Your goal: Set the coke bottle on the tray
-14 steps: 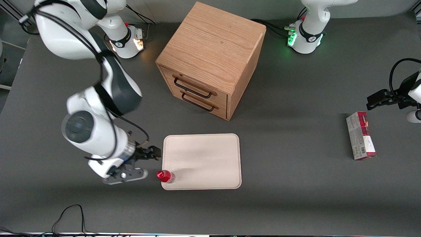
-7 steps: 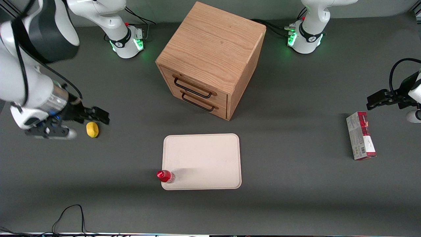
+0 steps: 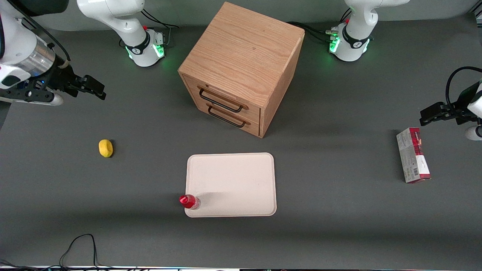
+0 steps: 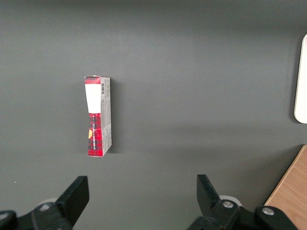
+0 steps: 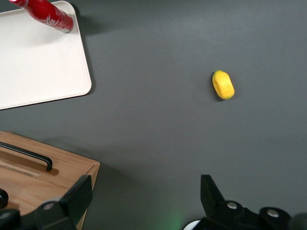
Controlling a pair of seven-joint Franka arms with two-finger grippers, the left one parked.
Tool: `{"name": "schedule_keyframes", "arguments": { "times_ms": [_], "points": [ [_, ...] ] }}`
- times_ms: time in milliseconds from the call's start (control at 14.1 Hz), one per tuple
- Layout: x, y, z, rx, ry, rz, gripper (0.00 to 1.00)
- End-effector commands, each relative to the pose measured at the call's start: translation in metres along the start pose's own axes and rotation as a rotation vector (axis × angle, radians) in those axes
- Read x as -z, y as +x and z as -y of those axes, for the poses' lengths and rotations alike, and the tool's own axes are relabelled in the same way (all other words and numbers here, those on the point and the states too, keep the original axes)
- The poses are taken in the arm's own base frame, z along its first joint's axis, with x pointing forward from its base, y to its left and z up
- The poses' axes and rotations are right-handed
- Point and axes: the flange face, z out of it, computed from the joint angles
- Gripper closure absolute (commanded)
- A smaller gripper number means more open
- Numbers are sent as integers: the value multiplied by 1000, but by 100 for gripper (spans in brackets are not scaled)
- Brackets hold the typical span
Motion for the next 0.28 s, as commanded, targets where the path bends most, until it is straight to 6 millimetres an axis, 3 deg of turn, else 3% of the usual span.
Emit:
{"name": "schedule_keyframes", "arguments": {
  "times_ms": [0, 212],
  "points": [
    [8, 2, -10, 6, -12, 0, 0],
    [15, 8, -10, 2, -7, -13, 0]
  ]
}}
